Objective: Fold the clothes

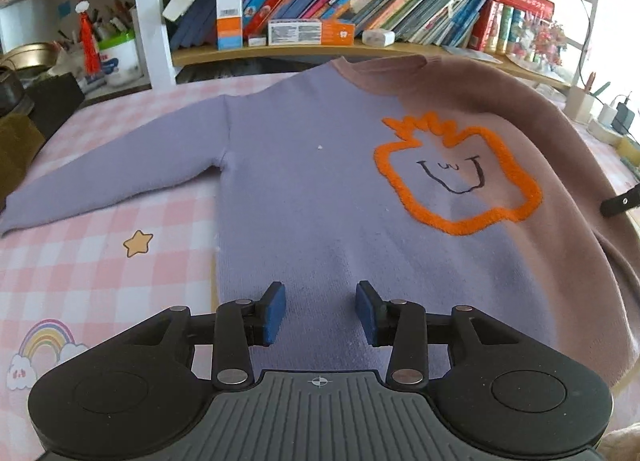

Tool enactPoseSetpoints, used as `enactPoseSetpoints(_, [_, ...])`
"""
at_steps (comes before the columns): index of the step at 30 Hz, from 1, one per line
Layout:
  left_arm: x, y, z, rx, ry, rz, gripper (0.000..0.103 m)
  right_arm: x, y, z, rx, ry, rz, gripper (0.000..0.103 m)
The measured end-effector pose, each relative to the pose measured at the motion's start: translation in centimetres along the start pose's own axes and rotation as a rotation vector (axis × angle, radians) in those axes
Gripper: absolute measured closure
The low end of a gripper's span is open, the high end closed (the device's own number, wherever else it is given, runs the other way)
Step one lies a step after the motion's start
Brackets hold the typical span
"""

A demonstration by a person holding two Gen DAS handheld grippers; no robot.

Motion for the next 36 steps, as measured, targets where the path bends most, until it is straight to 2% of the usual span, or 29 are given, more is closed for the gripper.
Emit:
enactPoseSetpoints(2, [-0.1,-0.2,0.0,0.001,0.007,-0.012,0.062,0.4,-0.1,-1.0,0.066,-0.007,0.058,0.099])
enactPoseSetpoints(5, [-0.2,-0.5,0.0,0.007,0.014,-0.026,0.062,0.9,-1.4,-4.0,0.138,-0.046,0.215,0.099])
enactPoseSetpoints(9, [-0.1,-0.6,0.1,0.014,0.027,-0.041,0.061,1.0,-3.2,-9.5,0.272,-0.099,0.503,0.099])
enactPoseSetpoints(12, [-0.1,-0.6,0.0,0.017,0.035,-0.049,0.06,0.2,-4.9,-13.4,0.315,-0.141,0.691,0.099])
enactPoseSetpoints(13, [-0.1,-0.6,0.1,0.018,0.037,-0.052,0.06,-0.2,-5.4,-14.3,0.321,-0.156,0.743,0.091])
enactPoseSetpoints(14, [-0.1,-0.6,0.0,0.021,0.04,-0.054,0.059,-0.5,-6.0,-15.2,0.328,-0.171,0.794,0.065])
enactPoseSetpoints(16, [0.0,-0.5,0.0,0.029,0.044,-0.059,0.058,-0.8,-7.0,-15.7,0.324,-0.18,0.875,0.04])
enactPoseSetpoints(18, [0.4,0.0,0.0,0.05,0.031,-0.071,0.056,-0.5,-6.7,-15.2,0.302,-0.203,0.813,0.041])
enactPoseSetpoints(22, [1.0,2.2,-0.3,0.122,0.008,-0.114,0.056,0.6,-3.5,-13.5,0.199,-0.263,0.502,0.041])
enactPoseSetpoints(24, [1.1,3.4,-0.5,0.145,0.007,-0.152,0.056,0.9,-1.5,-11.0,0.138,-0.243,0.309,0.042])
enactPoseSetpoints(26, [1.1,4.1,-0.7,0.148,0.006,-0.174,0.056,0.9,-0.3,-8.1,0.068,-0.201,0.157,0.043])
enactPoseSetpoints(27, [1.1,4.3,-0.8,0.147,0.006,-0.182,0.055,0.9,0.1,-6.7,0.038,-0.182,0.119,0.043])
enactPoseSetpoints(31, [0.8,4.9,-1.1,0.146,0.012,-0.205,0.054,0.9,0.7,-2.1,-0.022,-0.136,0.068,0.05])
enactPoseSetpoints(36, [0.4,5.2,-1.2,0.187,0.019,-0.192,0.055,0.0,1.5,0.9,-0.052,-0.091,0.028,0.072])
Point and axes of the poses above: each gripper's, at about its wrist camera, not at the fingertips, and x roughly against the way its jaws point, y to its left, z to its underside, the point moved 10 cm from there along -x, roughly the way its jaws point, and after that the axes turned 15 degrees about y, right-handed, at the moved point
